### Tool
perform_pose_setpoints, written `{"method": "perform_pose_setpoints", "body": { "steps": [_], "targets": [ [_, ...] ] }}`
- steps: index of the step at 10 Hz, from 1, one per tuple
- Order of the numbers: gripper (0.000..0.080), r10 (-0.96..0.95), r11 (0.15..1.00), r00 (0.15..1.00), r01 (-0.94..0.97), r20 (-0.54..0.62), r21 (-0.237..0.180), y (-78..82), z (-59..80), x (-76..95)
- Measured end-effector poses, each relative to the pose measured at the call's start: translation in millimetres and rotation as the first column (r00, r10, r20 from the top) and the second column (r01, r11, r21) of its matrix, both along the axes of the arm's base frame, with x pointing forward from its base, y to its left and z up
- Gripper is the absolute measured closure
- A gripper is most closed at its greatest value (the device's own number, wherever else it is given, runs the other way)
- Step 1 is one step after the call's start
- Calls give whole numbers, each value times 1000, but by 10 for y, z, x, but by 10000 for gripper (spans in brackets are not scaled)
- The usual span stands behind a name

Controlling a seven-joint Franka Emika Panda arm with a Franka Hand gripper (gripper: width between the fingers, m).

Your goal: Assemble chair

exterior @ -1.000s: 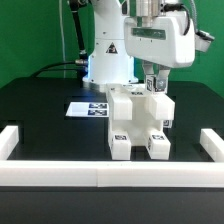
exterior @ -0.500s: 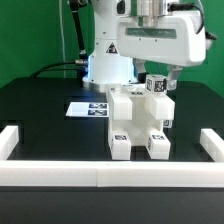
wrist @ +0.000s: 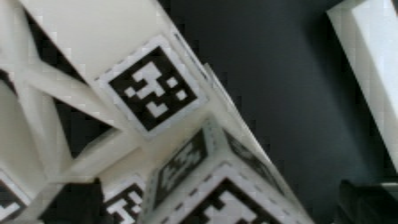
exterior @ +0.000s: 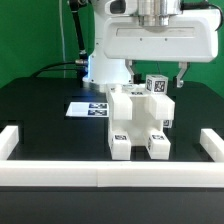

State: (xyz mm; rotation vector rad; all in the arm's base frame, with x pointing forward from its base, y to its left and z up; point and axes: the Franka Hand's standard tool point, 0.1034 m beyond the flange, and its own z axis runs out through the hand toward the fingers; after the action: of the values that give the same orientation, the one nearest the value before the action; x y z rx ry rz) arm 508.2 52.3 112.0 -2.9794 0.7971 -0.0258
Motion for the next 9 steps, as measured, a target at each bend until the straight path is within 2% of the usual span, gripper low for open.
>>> {"method": "perform_pose_setpoints", "body": {
  "steps": [2,3,4,5,6,7,8,9],
  "targets": [
    [151,189,982,982,-188,4,-21,-3,-1,-1],
    [151,327,944,945,-326,0,-45,-5,0,0],
    [151,344,938,939,-344,-1,-47,3,-3,-4],
    [151,475,879,880,-474,-5,-59,-11,-4,-5],
    [151,534,844,845,-533,-6,-61,-28,-5,-4],
    [183,591,805,807,-590,-7,-62,-51,-5,-2],
    [183,576,816,817,-575,-6,-62,-48,-5,-3],
    [350,576,816,818,-575,-6,-62,-50,-5,-3]
  ]
}}
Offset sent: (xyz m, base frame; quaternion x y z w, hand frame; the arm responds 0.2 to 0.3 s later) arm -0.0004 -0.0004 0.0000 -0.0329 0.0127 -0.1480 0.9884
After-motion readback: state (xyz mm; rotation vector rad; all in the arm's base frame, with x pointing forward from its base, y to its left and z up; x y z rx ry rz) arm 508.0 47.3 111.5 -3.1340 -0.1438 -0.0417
